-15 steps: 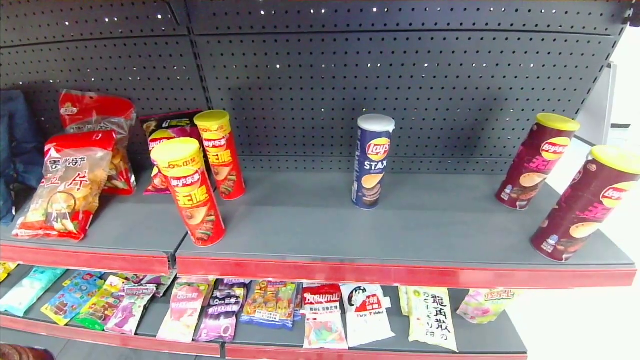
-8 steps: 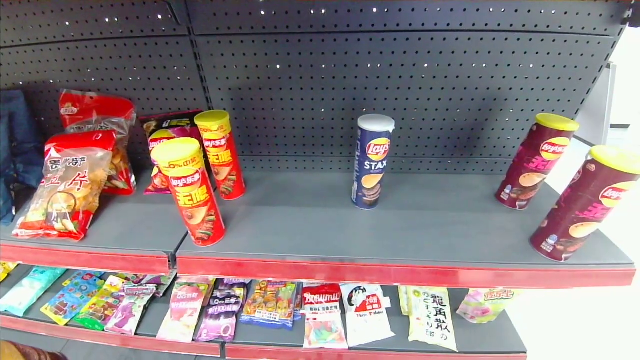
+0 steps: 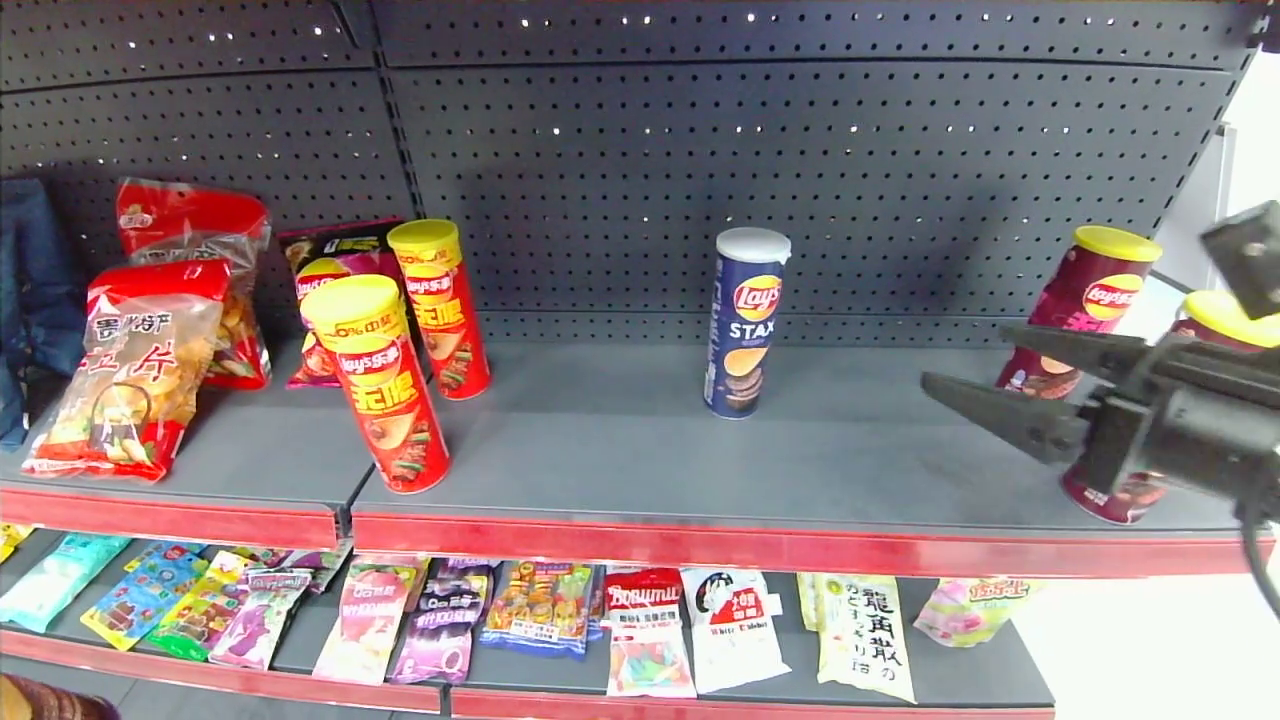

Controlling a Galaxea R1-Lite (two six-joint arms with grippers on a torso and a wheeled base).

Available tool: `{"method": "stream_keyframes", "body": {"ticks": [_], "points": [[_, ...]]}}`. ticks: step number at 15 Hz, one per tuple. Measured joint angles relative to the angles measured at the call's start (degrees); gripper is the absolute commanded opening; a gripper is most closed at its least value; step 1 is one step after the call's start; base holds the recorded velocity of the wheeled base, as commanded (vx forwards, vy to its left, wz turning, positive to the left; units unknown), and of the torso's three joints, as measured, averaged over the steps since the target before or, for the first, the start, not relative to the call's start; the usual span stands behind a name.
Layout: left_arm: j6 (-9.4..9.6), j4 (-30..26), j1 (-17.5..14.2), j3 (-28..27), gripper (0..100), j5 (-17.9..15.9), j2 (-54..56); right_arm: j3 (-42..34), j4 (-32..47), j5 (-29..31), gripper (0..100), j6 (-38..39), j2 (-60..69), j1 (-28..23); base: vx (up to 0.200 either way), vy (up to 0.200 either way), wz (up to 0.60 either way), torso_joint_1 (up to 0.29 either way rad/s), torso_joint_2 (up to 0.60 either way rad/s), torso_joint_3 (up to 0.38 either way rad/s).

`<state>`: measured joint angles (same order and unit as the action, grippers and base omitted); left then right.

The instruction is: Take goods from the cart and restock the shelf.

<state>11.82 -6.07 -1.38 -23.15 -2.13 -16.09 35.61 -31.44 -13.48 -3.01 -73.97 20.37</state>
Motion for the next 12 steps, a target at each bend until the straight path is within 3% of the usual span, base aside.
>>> {"method": "stream_keyframes", "body": {"ticks": [6, 12], "points": [[0.33, -0.06, -0.02, -0.6, 0, 0.83, -0.39, 12.65, -4.24, 1.52, 100, 0.34, -19.88, 5.17, 0.0, 0.0, 0.0, 0.0, 0.0, 0.0], [0.49, -0.09, -0.02, -0.38, 0, 0.99, -0.72, 20.92, -4.33, 4.49, 100, 0.41, -29.31, 5.8, 0.0, 0.0, 0.0, 0.0, 0.0, 0.0]]}}
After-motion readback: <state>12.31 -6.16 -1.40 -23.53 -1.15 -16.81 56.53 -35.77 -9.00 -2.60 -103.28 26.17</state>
